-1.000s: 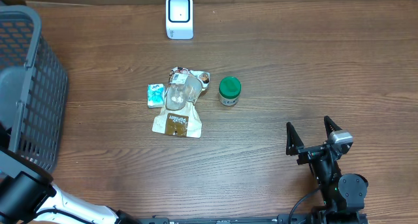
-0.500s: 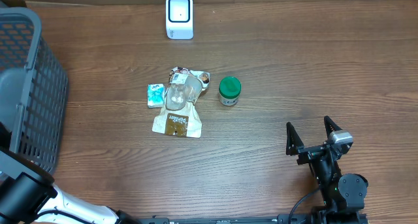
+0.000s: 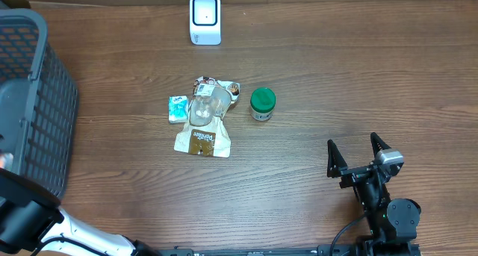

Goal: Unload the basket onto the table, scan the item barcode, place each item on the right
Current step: 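Reach into the basket and grasp the small orange tissue box, then carry the orange box out and set it right of the bag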

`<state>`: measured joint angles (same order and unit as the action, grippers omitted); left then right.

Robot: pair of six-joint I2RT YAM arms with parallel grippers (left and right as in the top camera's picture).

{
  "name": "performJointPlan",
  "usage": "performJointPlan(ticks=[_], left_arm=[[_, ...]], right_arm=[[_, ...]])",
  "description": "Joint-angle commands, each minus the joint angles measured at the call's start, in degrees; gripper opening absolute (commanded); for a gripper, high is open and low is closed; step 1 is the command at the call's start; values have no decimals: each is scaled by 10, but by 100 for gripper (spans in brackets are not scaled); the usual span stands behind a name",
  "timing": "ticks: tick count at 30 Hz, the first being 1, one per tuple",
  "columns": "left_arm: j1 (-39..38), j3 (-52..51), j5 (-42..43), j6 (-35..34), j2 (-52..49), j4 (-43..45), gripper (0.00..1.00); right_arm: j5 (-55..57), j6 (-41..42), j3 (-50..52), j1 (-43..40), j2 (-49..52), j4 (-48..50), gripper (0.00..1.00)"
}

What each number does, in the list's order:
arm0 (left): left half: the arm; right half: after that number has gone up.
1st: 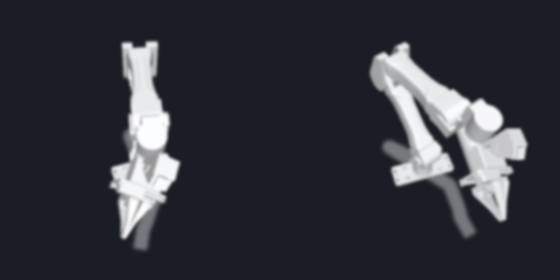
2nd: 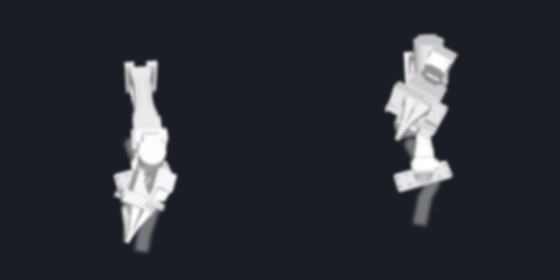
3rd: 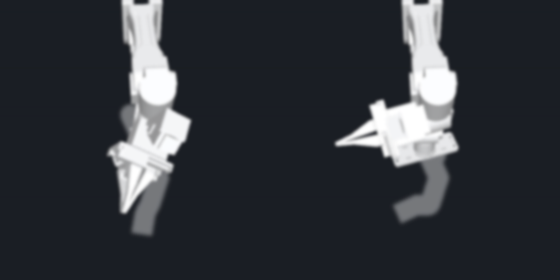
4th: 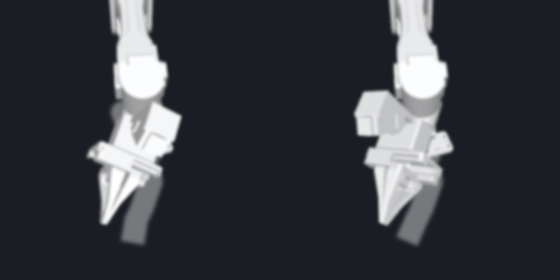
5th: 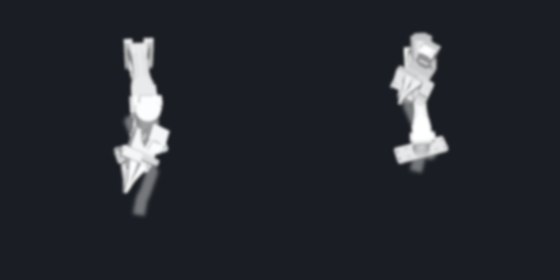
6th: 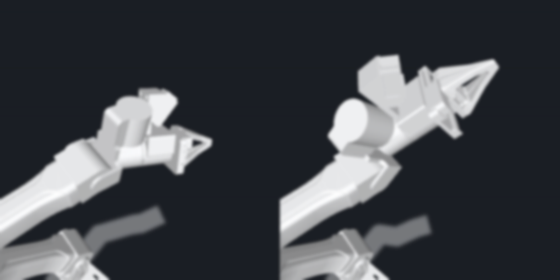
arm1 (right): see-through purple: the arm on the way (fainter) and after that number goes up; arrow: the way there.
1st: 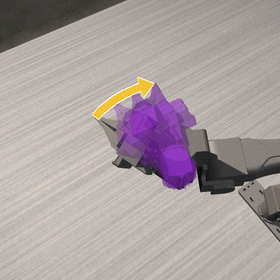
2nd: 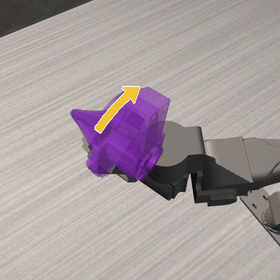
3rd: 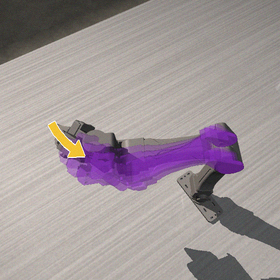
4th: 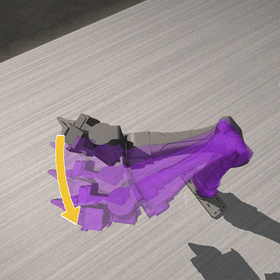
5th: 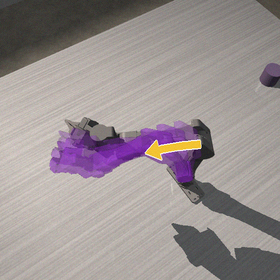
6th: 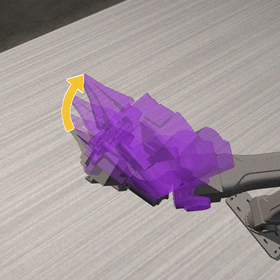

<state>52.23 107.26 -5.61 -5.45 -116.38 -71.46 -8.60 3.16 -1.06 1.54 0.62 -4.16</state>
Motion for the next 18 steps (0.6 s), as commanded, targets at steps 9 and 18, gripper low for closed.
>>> performJointPlan(ticks=[9,18], left_arm=[[-89,255,85,-95,21,-83,4],[-278,401,129,-115,83,-140,4]], right_arm=[[0,0,6,-1,-5,2,100],[0,0,6,-1,-5,2,100]])
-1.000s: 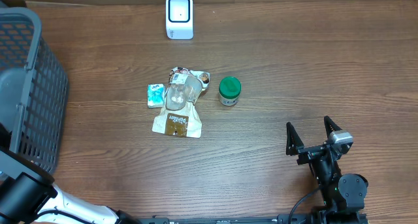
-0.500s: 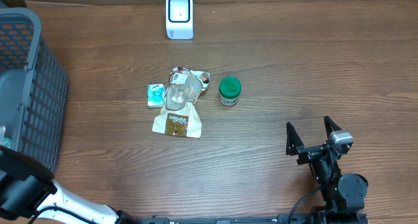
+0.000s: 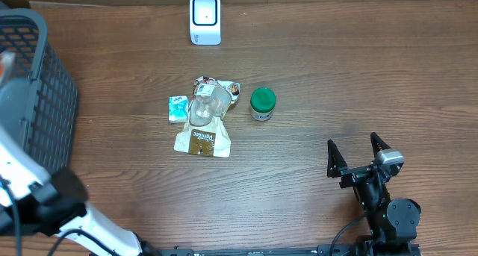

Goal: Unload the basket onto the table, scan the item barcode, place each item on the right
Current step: 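Carry the orange box out and set it right of the bag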

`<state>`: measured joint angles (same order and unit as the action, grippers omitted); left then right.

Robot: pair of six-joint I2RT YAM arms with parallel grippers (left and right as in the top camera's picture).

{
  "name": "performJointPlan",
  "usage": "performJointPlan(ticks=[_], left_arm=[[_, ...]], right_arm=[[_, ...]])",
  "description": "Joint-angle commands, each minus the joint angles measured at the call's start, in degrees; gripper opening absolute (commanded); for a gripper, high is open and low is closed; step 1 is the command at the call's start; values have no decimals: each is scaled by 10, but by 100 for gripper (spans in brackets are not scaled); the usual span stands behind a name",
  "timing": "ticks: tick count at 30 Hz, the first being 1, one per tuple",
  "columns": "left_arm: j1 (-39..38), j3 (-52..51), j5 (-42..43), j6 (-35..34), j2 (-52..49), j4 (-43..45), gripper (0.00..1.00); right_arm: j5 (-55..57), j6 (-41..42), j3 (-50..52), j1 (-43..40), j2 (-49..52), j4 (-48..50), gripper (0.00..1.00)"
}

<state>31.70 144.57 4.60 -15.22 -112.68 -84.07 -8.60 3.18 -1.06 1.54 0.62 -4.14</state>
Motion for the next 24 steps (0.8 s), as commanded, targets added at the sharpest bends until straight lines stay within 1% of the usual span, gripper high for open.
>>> performJointPlan(ticks=[1,4,7,11,16,18,19,20,24], left_arm=[[-101,28,28,-18,50,-20,4],[-183,28,22,-37,51,-49,4],[-269,16,-4,-64,43,-71,4],[-361,-16,-36,-129,32,-75,4],[-465,-83,-101,-254,18,-48,4],[-501,-112,-110,-318,6,-28,4],[-514,-123,-108,-336,0,-19,4],[-530,-134,-107,-347,-7,-5,4],[-589,-170,-122,-348,-36,52,4]], right_arm=[[0,0,6,-1,-5,2,100],[0,0,6,-1,-5,2,100],[0,0,6,-1,-5,2,100],[0,0,6,-1,-5,2,100],[0,0,6,-1,-5,2,100],[0,0,6,-1,-5,2,100],[0,0,6,-1,-5,2,100],[0,0,6,-1,-5,2,100],[0,0,6,-1,-5,2,100]])
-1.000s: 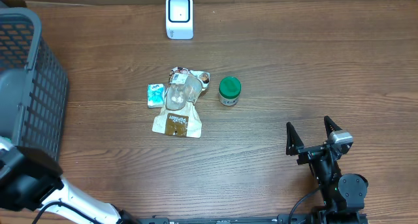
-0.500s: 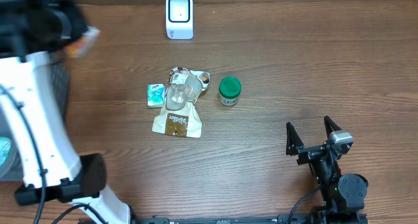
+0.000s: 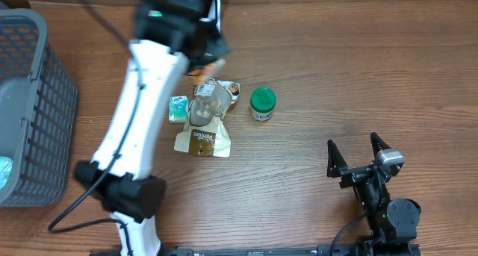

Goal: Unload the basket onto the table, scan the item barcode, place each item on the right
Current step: 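Carry the orange box out and set it right of the bag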

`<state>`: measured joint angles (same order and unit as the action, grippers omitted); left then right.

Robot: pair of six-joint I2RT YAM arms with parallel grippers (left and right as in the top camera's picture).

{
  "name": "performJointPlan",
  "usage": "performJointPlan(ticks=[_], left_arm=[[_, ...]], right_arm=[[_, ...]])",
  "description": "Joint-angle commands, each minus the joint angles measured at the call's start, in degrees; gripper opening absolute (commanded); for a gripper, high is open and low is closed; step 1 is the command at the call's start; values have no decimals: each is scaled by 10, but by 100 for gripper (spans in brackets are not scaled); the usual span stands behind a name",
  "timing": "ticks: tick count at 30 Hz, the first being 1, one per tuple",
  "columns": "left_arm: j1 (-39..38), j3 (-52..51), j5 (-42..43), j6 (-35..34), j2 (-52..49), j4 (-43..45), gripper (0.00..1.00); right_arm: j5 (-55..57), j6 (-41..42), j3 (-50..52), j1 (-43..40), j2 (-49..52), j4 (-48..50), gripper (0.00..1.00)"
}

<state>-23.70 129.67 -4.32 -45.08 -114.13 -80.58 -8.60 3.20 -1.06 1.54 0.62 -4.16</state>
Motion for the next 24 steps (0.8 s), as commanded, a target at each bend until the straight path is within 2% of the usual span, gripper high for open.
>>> performJointPlan(ticks=[1,5,9,15,17,21,22,23,24], left_arm=[[-46,-25,-38,-50,-30,25,4],[-64,-32,-55,-83,-59,18,4],[-63,-43,-53,-147,-83,-23,4],[-71,-92,2,-203,-112,-14,4],[-73,-108,14,-234,-119,-7,4],[-74,-142,29,-342,-122,-5,6],[-74,-148,37,-358,-122,-1,8],[-74,-151,42,-360,-122,3,14],[-74,-153,45,-360,-122,8,30]], right_arm=[[0,-1,6,-1,-5,2,100],[0,-1,6,-1,-5,2,100],[0,-1,6,-1,-5,2,100],[0,-1,6,-1,-5,2,100],[0,-1,6,-1,-5,2,100],[0,-1,6,-1,-5,2,100],[0,-1,6,-1,-5,2,100],[0,-1,6,-1,-5,2,100],[0,-1,6,-1,-5,2,100]])
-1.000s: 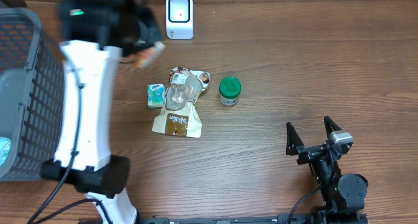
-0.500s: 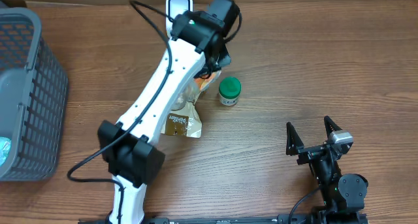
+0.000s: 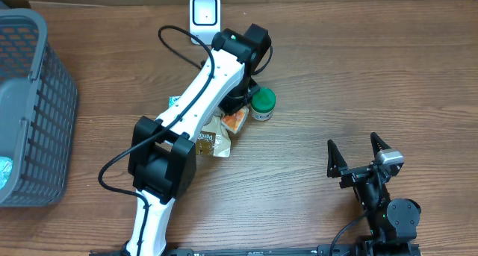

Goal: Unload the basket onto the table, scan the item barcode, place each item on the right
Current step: 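Carry the orange box out and set it right of the bag, then move the left gripper back into the basket toward the green wipes pack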

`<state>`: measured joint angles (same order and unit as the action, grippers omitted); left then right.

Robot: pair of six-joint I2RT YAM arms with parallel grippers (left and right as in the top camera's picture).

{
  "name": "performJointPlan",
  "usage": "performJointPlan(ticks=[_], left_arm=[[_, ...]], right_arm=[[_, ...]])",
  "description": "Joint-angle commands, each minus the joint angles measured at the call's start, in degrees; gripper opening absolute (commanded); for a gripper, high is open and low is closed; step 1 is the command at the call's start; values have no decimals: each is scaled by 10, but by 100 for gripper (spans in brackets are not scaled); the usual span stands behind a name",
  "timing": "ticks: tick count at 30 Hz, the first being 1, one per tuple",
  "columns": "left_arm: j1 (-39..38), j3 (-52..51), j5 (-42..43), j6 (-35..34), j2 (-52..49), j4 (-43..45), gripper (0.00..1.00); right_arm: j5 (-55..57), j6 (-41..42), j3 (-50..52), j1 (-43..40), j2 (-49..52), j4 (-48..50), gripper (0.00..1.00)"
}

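Note:
The white barcode scanner (image 3: 205,19) stands at the far edge of the table. A heap of items lies mid-table: a brown pouch (image 3: 213,142), a teal packet (image 3: 173,100) and an orange-and-white packet (image 3: 235,120). A green-lidded jar (image 3: 262,102) stands just right of them. My left arm reaches over the heap, and its gripper (image 3: 237,108) points down between the jar and the orange packet. Its fingers are hidden under the wrist, and I cannot see whether they grip anything. My right gripper (image 3: 358,153) rests open near the front right, holding nothing.
A grey mesh basket (image 3: 30,99) fills the left side, with a small teal thing (image 3: 4,167) at its bottom. The left arm's white links cover most of the heap. A cable loops up beside the scanner.
My left arm has swung from just in front of the scanner to over the heap, its gripper now down beside the green-lidded jar. An orange-and-white packet shows at its tip. The right arm is unmoved.
At first my left arm lay at the front left by the basket, the heap untouched. Then it stood beside the basket. Later it stretched across to the scanner, and a teal thing lay in the basket. Now its gripper is down at the heap.

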<state>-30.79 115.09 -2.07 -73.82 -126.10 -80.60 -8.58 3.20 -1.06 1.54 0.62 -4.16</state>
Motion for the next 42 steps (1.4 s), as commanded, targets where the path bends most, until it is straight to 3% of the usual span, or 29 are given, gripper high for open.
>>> performJointPlan(ticks=[1,2,3,5,14,25,34,42], left_arm=[[-3,-7,23,-72,-2,12,53],[-3,-7,23,-72,-2,14,77],[-3,-7,23,-71,-2,15,92],[-3,-7,25,-55,-2,20,100],[34,103,31,90,21,-13,96],[193,304,8,427,116,-112,86],[407,307,-15,456,186,-130,86],[575,280,-16,470,184,-135,75]], right_arm=[[0,-1,6,-1,-5,2,100],[0,-1,6,-1,-5,2,100],[0,-1,6,-1,-5,2,100],[0,-1,6,-1,-5,2,100],[0,-1,6,-1,-5,2,100],[0,-1,6,-1,-5,2,100],[0,-1,6,-1,-5,2,100],[0,-1,6,-1,-5,2,100]])
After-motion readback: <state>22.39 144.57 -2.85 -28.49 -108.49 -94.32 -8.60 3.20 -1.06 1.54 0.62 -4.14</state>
